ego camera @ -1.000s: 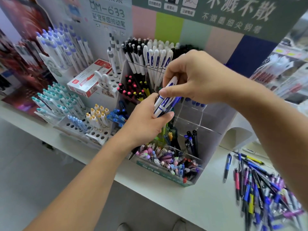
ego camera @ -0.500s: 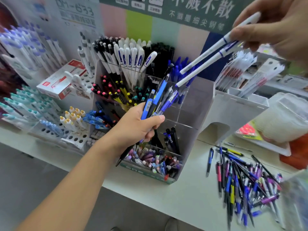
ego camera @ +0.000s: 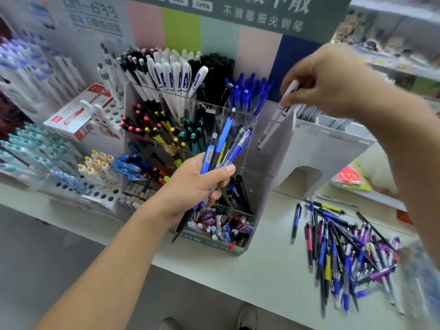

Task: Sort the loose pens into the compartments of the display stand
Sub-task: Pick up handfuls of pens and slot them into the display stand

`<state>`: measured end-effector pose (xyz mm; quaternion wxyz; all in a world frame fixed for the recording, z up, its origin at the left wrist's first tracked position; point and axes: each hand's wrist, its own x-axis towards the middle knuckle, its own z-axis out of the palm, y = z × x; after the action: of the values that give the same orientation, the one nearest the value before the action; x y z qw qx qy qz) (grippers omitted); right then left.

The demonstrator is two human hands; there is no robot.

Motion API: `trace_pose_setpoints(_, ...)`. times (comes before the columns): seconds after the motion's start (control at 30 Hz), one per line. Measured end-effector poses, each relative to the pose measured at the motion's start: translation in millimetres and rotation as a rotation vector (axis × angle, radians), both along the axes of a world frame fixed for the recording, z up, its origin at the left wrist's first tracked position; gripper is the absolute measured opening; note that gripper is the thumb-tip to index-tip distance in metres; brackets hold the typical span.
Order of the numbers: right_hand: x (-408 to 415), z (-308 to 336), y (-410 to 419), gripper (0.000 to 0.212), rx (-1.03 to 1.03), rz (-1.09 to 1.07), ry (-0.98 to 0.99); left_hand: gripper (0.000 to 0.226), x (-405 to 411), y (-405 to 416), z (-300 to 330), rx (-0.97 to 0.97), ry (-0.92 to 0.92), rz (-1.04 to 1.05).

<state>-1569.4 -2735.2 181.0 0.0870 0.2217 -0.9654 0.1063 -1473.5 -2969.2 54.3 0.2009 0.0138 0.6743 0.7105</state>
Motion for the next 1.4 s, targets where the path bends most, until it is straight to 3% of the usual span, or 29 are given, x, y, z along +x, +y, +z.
trace_pose_setpoints(0.23, 1.9, -25.5, -9.9, 0.021, 0.105, -0.123, 0.045, 0.017, 7.0, 7.5, 0.2, 0.112, -0.068, 0.088)
trace_pose_setpoints(0.33, 16.4, -32.2, -2.1, 0.026, 0.043, -0.212, 0.064, 0.015, 8.7, 3.2, 0.9, 0.166, -0.078, 0.096)
trace_pose_setpoints(0.43, 49.7, -37.5, -15.7, 0.029, -0.120, -0.201, 0.316, 0.016, 9.2, -6.0, 3.1, 0.216, -0.054, 0.097)
trace_pose_setpoints(0.47, 62.0, -39.7, -28.0, 0.030, -0.219, -0.177, 0.313, 0.019, 9.4, -9.0, 4.3, 0.225, -0.043, 0.082)
trace_pose_setpoints(0.6, 70.5, -65.0, -69.9, 0.023, -0.631, -0.196, -0.338, 0.024, 13.7, -16.0, 5.2, 0.219, -0.011, 0.027)
trace_pose_setpoints(0.67, 66.2, -76.4, -77.7, 0.010, -0.837, -0.223, -0.523, 0.025, 15.8, -18.7, 0.8, 0.225, -0.025, 0.040)
trace_pose_setpoints(0.77, 70.3, -82.3, -76.4, 0.008, -1.050, -0.156, -0.649, 0.026, 22.2, -19.3, -7.8, 0.240, -0.056, 0.066)
trace_pose_setpoints(0.83, 78.3, -76.1, -65.1, 0.010, -1.120, -0.126, -0.499, 0.026, 26.4, -18.5, -16.4, 0.239, -0.084, 0.119)
trace_pose_setpoints(0.93, 97.6, -63.1, -36.0, 0.017, -1.027, -0.131, -0.070, 0.015, 33.6, -21.4, -31.2, 0.207, -0.159, 0.167)
trace_pose_setpoints(1.0, 108.0, -67.9, -23.7, 0.020, -0.877, -0.130, 0.064, 0.007, 39.1, -22.4, -39.5, 0.197, -0.196, 0.117)
trace_pose_setpoints(1.07, 111.7, -87.0, -20.9, 0.018, -0.691, -0.138, 0.099, 0.003, 43.4, -21.4, -44.3, 0.198, -0.233, 0.081)
trace_pose_setpoints(1.2, 109.4, -138.2, -27.3, 0.014, -0.404, -0.103, 0.076, 0.017, 49.6, -16.9, -47.5, 0.249, -0.276, 0.024)
trace_pose_setpoints(1.4, 118.0, -169.0, -44.3, 0.008, -0.223, -0.174, 0.103, 0.047, 59.4, -12.9, -52.5, 0.242, -0.284, 0.004)
